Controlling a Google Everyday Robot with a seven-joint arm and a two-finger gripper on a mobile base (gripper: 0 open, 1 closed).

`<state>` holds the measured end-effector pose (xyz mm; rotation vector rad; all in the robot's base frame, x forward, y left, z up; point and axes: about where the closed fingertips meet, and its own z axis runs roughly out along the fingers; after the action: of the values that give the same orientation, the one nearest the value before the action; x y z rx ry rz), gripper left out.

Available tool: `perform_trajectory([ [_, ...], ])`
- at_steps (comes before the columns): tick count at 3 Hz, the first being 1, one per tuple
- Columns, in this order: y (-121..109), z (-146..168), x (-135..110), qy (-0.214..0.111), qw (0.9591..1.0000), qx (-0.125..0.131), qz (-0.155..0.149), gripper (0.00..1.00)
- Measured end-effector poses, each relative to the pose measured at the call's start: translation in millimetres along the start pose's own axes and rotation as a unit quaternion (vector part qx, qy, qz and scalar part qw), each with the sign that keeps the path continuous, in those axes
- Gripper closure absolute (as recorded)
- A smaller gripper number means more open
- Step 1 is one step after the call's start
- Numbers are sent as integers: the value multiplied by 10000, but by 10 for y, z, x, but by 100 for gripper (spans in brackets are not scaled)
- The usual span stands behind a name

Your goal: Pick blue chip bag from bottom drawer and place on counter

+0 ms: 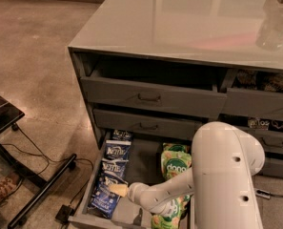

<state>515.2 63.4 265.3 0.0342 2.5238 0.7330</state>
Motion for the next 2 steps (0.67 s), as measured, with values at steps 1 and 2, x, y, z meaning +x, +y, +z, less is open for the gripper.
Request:
perform_trajectory([
  [1, 50, 315, 113, 106, 9999, 72, -113, 0],
  [2, 99, 673, 288, 91, 9994, 238, -248, 0],
])
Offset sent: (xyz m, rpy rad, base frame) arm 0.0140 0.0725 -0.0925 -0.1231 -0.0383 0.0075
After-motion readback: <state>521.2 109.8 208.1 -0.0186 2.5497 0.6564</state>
